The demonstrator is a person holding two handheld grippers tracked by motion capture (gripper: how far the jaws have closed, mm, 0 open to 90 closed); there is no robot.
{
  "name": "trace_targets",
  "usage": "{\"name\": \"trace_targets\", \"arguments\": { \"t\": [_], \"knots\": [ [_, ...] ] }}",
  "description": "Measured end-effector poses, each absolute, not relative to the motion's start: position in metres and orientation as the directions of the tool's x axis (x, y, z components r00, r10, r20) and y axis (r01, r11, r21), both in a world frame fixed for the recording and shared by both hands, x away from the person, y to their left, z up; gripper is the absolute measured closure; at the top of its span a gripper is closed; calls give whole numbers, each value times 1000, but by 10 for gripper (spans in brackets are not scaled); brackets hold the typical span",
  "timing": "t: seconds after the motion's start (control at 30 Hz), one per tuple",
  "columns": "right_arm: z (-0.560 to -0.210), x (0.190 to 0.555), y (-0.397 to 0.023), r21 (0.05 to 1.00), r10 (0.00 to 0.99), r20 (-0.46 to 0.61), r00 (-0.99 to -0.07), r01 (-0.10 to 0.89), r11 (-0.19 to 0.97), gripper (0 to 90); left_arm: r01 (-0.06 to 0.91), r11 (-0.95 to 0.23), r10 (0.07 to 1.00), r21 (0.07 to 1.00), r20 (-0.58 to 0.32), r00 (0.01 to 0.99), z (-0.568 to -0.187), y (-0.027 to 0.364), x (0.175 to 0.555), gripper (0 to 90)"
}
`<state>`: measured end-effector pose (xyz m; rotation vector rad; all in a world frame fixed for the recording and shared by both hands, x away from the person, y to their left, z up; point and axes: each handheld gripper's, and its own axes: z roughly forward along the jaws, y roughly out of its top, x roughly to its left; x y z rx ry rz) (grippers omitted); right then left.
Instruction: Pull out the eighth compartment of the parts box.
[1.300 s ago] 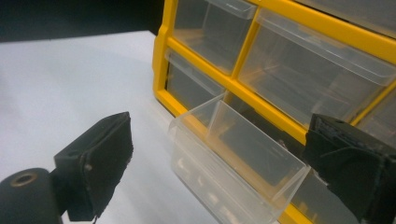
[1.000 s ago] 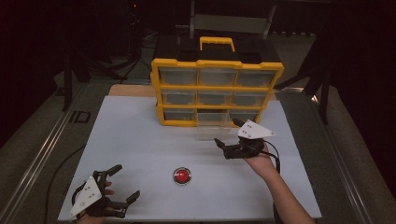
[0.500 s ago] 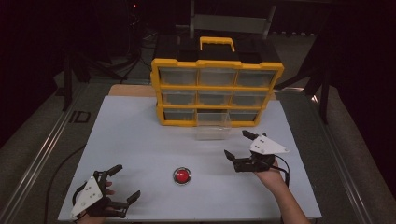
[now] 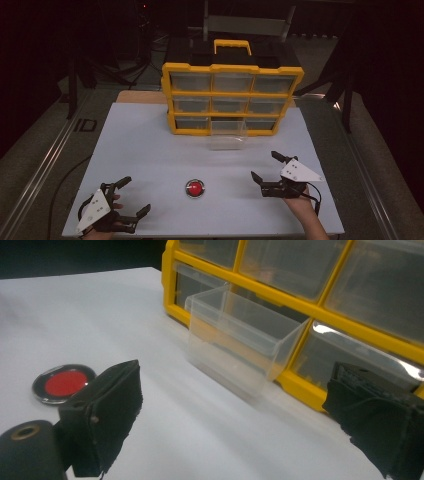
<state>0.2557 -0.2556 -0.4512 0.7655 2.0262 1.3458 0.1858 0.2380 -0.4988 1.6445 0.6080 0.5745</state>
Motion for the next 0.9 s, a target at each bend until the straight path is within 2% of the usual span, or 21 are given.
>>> {"name": "trace_targets", "arguments": {
  "t": [0.43,0.6,0.7,0.9],
  "knots": [
    [-463,245,-273,939,755,-108,-646,183,290,114,71,-132,674,989,37,737,-498,239,186,2],
    [-471,242,-282,934,752,-133,-646,171,312,152,71,-134,674,988,38,738,-498,239,186,2],
    [-473,240,-288,939,786,-141,-602,169,298,152,72,-135,674,988,39,738,-498,239,185,2],
    [-479,235,-289,945,764,-115,-635,168,281,144,72,-135,673,988,38,739,-499,239,186,2]
  ]
}}
